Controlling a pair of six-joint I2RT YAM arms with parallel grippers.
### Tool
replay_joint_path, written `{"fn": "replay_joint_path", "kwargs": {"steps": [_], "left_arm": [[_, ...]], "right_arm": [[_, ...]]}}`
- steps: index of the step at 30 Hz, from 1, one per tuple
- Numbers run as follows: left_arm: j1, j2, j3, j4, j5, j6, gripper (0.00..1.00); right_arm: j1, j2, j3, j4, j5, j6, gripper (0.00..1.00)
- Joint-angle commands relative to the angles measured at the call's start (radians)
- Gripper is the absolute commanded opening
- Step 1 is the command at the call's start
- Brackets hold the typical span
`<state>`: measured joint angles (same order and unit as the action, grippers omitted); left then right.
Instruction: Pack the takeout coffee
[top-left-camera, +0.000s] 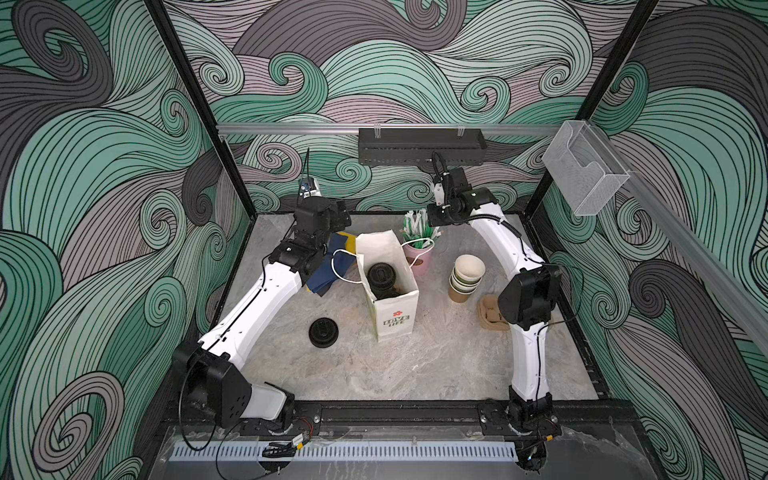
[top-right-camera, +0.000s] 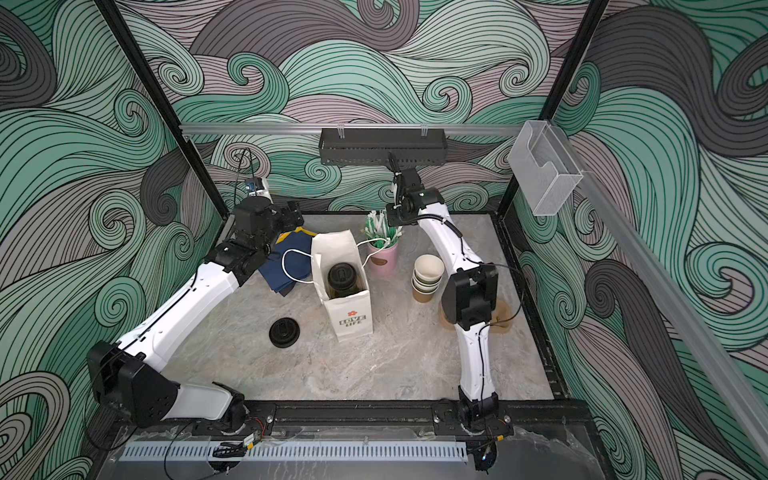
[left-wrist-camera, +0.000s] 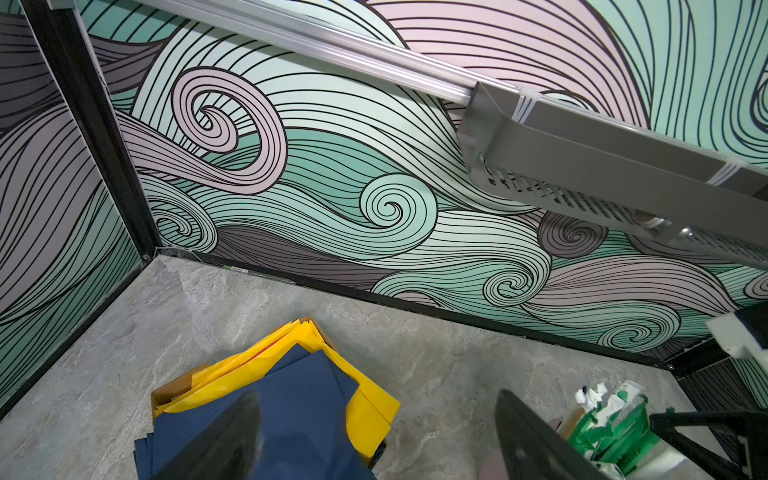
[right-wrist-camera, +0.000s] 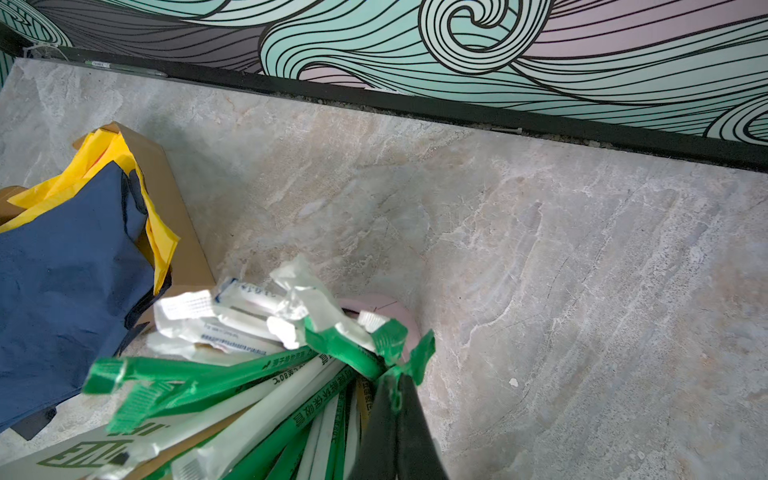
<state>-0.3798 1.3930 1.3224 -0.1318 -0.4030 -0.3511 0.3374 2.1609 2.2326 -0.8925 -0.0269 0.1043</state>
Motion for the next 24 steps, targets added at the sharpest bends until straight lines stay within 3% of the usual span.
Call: {"fn": "replay_joint_path", "kwargs": {"steps": [1, 12, 24], "left_arm": [[0.008, -0.034, -0.014, 0.030, -0.001, -0.007, 0.90], [0.008, -0.065, -0.041, 0.012, 0.020, -0.035, 0.89], [0.008, -0.084, -0.036, 0.001, 0.059, -0.010, 0.90]], "right_arm": [[-0.001, -0.057, 0.030, -0.001, 0.020, -0.023, 0.02], [0.002, -0.150, -0.001, 0.033, 0.017, -0.026, 0.02], [0.009, -0.154, -0.099, 0.068, 0.021, -0.012, 0.02]]}}
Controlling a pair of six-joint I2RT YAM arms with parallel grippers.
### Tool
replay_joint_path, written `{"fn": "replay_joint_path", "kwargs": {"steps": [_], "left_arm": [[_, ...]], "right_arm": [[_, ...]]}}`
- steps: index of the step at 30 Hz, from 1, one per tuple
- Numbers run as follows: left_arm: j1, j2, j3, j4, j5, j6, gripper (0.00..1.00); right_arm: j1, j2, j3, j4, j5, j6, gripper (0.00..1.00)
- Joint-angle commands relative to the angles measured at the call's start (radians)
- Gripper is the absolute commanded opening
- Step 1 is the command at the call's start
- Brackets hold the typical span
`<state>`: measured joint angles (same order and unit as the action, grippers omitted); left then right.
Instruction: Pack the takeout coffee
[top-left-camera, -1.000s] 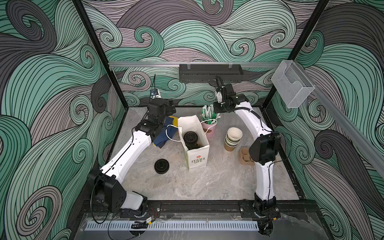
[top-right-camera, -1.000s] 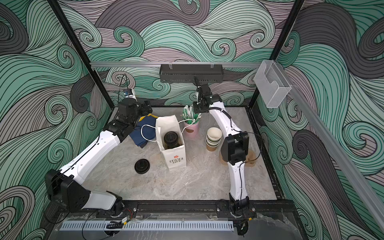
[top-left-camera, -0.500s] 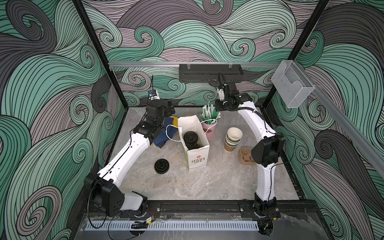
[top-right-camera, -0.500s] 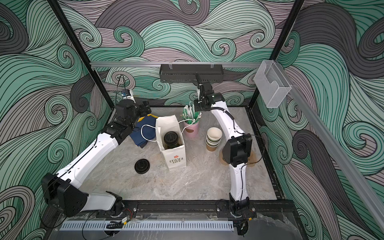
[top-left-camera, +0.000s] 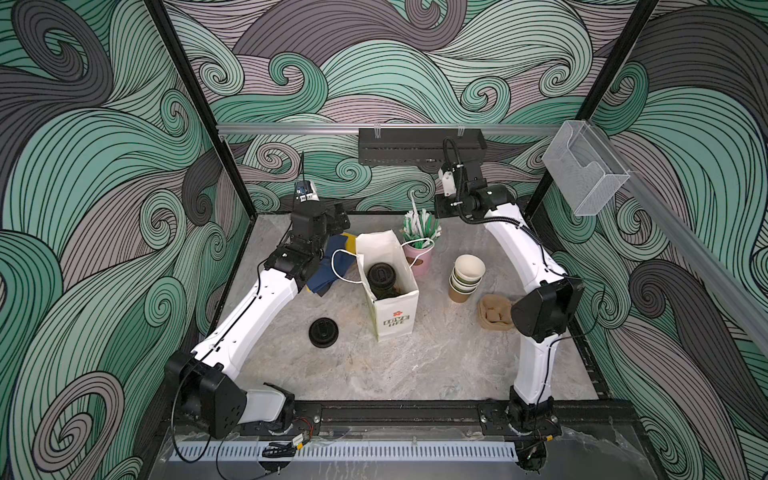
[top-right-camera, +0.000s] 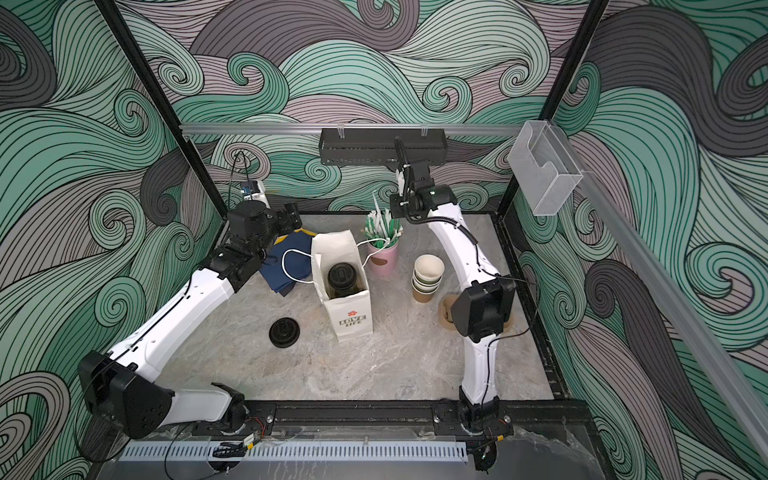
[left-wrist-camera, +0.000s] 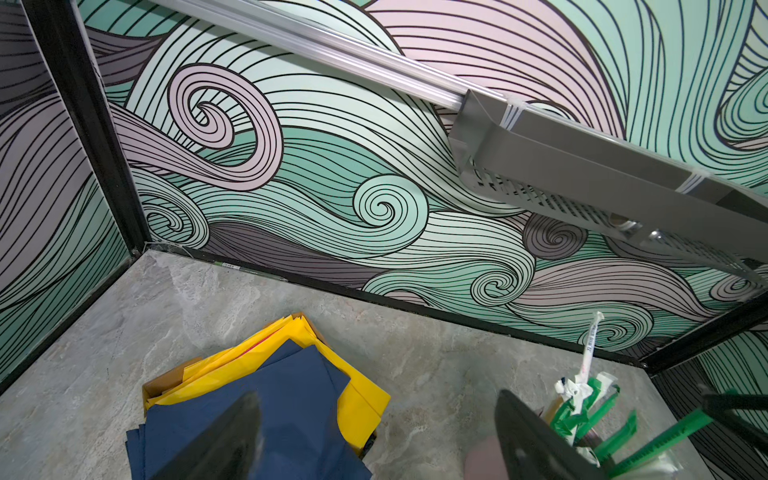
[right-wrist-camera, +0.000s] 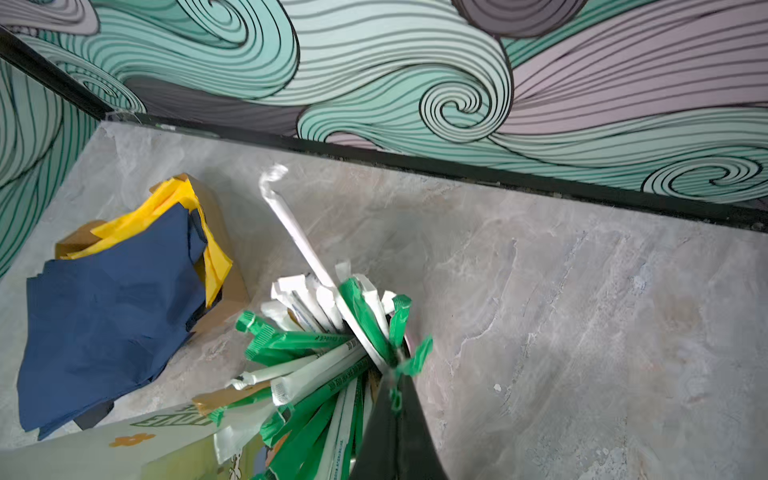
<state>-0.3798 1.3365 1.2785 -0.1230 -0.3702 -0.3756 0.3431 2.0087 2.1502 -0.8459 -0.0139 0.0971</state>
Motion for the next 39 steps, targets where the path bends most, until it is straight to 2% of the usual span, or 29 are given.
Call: {"fn": "replay_joint_path", "kwargs": {"steps": [1, 4, 9, 12, 17, 23, 30, 39], "left_arm": [[0.008, -0.027, 0.011, -0.010, 0.031, 0.016, 0.90], [0.008, -0.028, 0.017, -0.011, 0.043, 0.017, 0.90], [0.008, -0.031, 0.022, -0.016, 0.046, 0.011, 0.90], [0.007, -0.033, 0.028, -0.025, 0.044, 0.011, 0.89], [0.009, -0.025, 0.056, -0.062, 0.044, -0.002, 0.90], [0.007, -0.022, 0.064, -0.089, 0.051, -0.031, 0.90], [0.008, -0.013, 0.070, -0.095, 0.069, -0.049, 0.89], [0.008, -0.010, 0.079, -0.098, 0.065, -0.049, 0.89]], "right_arm": [[0.004, 0.001, -0.023, 0.026, 0.005, -0.004, 0.02], [0.005, 0.007, -0.033, 0.029, -0.009, 0.005, 0.10], [0.005, 0.017, -0.018, 0.023, -0.028, 0.016, 0.36], [0.005, 0.025, 0.027, 0.010, -0.037, 0.013, 0.45], [0.020, 0.097, 0.194, -0.075, -0.063, 0.011, 0.47], [0.060, 0.237, 0.404, -0.186, -0.042, 0.049, 0.41], [0.066, 0.298, 0.423, -0.129, 0.027, 0.139, 0.37], [0.070, 0.344, 0.426, -0.067, 0.052, 0.182, 0.40]]}}
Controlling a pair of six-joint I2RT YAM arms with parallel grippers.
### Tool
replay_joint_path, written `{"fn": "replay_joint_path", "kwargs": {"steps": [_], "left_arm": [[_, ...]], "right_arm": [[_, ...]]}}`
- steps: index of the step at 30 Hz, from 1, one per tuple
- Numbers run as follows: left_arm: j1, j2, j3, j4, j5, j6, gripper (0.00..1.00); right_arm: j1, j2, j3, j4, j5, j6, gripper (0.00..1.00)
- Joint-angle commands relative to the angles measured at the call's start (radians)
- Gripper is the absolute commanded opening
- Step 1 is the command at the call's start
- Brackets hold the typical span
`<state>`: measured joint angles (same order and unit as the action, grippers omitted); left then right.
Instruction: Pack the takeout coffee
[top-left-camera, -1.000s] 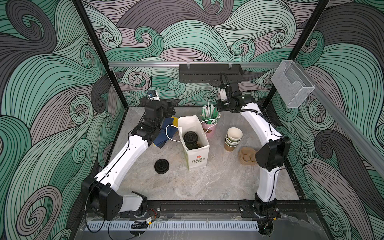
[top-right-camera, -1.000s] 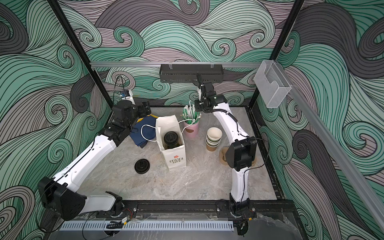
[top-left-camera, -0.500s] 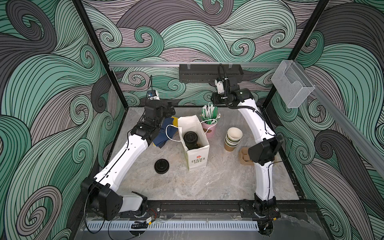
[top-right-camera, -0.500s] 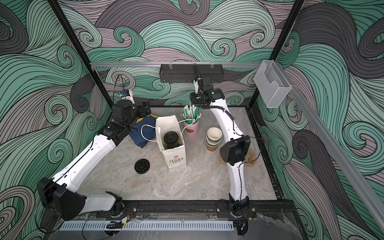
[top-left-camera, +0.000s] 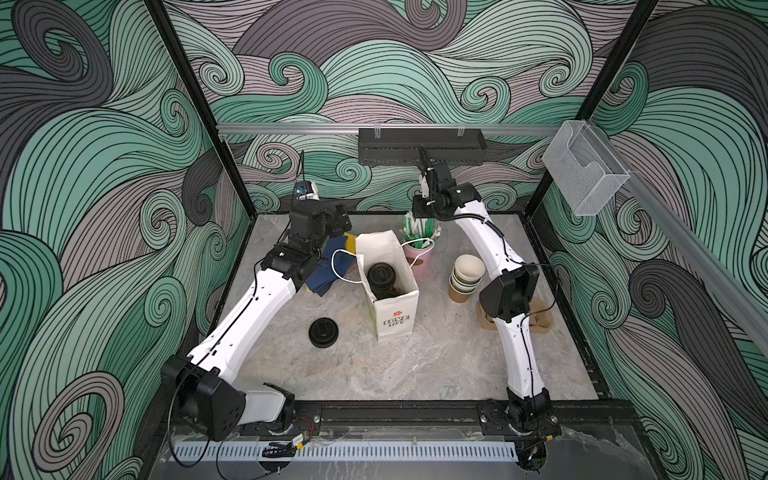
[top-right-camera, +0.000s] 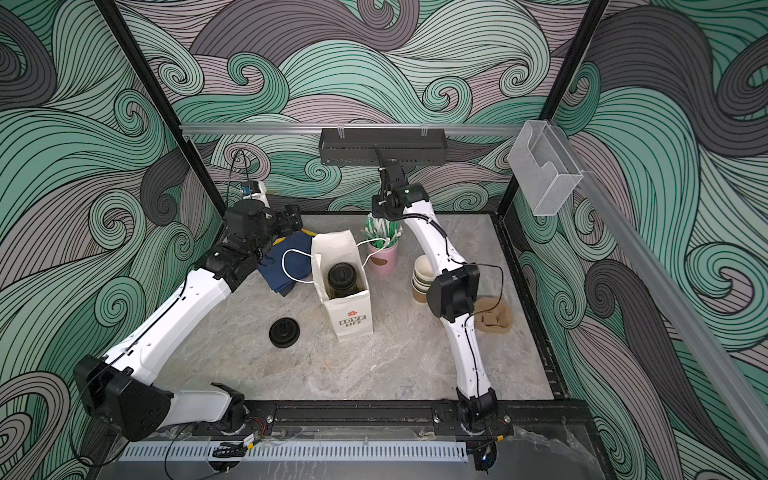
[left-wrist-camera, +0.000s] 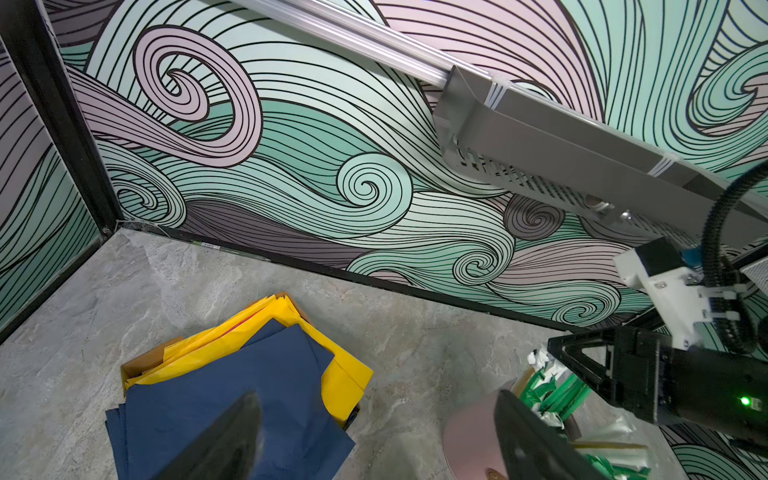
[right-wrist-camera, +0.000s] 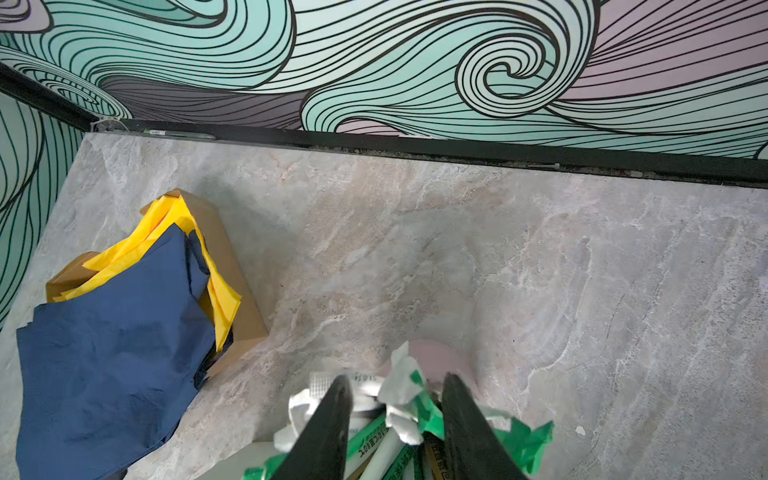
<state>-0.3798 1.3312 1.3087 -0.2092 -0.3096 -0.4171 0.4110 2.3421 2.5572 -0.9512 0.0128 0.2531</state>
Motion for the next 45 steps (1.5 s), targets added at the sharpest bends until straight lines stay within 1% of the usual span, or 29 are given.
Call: {"fn": "replay_joint_path", "kwargs": {"steps": [1, 10, 27, 33, 38, 42, 45], "left_arm": [[0.007, -0.003, 0.047, -0.013, 0.005, -0.008, 0.89], [0.007, 0.001, 0.053, -0.012, 0.004, -0.004, 0.89], [0.009, 0.006, 0.065, -0.013, -0.008, -0.005, 0.88], [0.008, 0.002, 0.064, -0.015, -0.008, -0.009, 0.88], [0.008, -0.005, 0.058, -0.017, -0.006, -0.015, 0.88], [0.008, -0.004, 0.054, -0.016, -0.003, -0.020, 0.88], [0.007, -0.004, 0.054, -0.013, -0.002, -0.021, 0.89]], "right_arm": [[0.002, 0.013, 0.019, 0.044, 0.025, 0.026, 0.40], [0.002, 0.042, 0.026, 0.096, 0.038, 0.017, 0.35], [0.004, 0.009, 0.019, 0.132, 0.059, -0.006, 0.07], [0.006, -0.010, 0.019, 0.135, 0.055, -0.005, 0.02], [0.005, -0.058, -0.001, 0.142, 0.044, -0.013, 0.02], [0.006, -0.133, -0.097, 0.223, -0.021, -0.044, 0.03], [0.005, -0.195, -0.199, 0.297, -0.028, -0.060, 0.02]]}}
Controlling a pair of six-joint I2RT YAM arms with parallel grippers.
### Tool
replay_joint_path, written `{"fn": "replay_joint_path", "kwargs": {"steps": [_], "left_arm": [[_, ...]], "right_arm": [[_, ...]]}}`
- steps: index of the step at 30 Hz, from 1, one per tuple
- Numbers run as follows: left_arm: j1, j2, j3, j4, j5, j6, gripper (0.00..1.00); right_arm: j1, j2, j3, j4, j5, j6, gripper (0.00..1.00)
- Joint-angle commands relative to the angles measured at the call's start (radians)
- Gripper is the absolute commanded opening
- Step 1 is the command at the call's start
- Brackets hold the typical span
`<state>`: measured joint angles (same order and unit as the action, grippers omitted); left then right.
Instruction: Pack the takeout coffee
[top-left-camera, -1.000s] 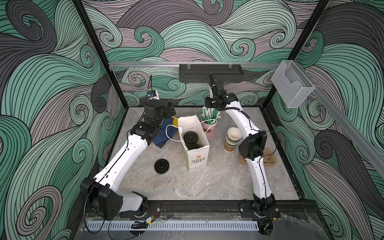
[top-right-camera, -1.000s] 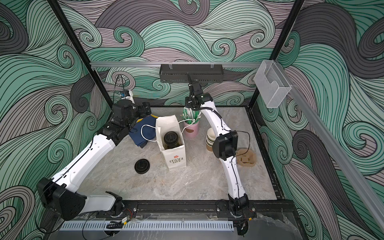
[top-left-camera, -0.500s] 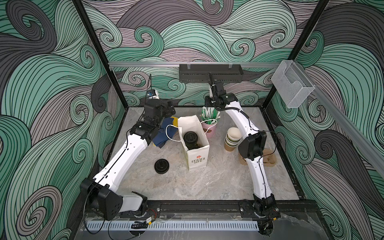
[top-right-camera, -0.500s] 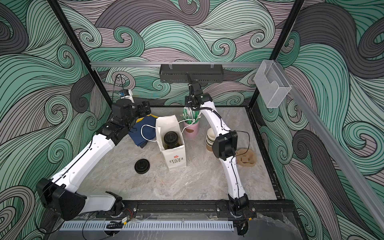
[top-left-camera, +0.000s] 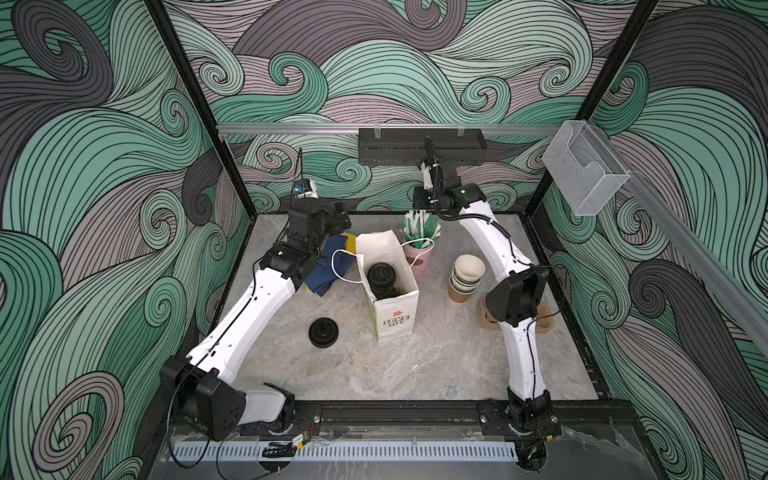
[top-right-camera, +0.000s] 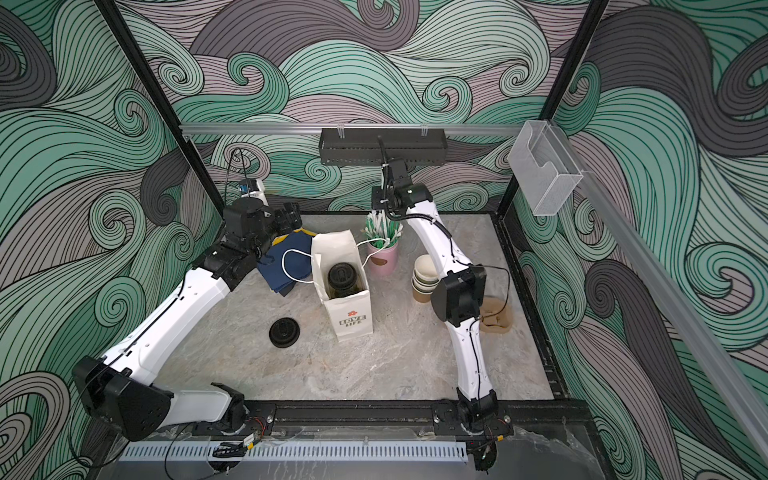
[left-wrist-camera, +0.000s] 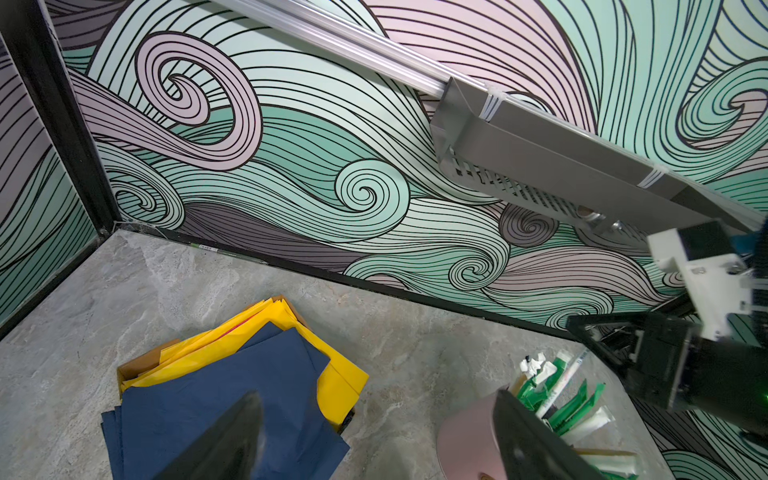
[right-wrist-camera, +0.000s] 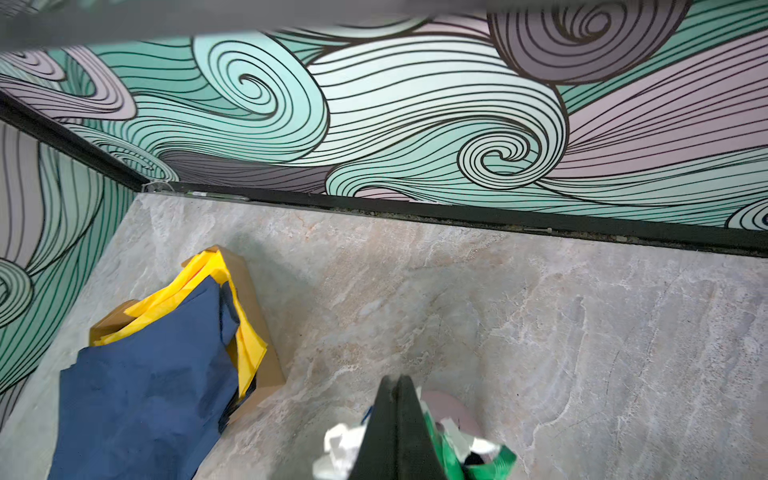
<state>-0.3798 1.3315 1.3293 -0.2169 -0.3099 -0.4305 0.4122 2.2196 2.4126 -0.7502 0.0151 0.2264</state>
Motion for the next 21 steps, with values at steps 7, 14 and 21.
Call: {"fn": "replay_joint_path", "kwargs": {"steps": [7, 14, 21], "left_arm": [[0.008, -0.005, 0.034, -0.005, -0.002, -0.007, 0.88], [0.008, -0.014, 0.043, -0.042, 0.003, -0.016, 0.88], [0.008, -0.035, 0.044, -0.088, 0.009, -0.010, 0.88]], "right_arm": [[0.004, -0.148, -0.149, 0.179, -0.081, -0.047, 0.03], [0.004, -0.243, -0.176, 0.207, -0.147, -0.043, 0.03], [0.003, -0.371, -0.257, 0.197, -0.084, -0.086, 0.02]]}}
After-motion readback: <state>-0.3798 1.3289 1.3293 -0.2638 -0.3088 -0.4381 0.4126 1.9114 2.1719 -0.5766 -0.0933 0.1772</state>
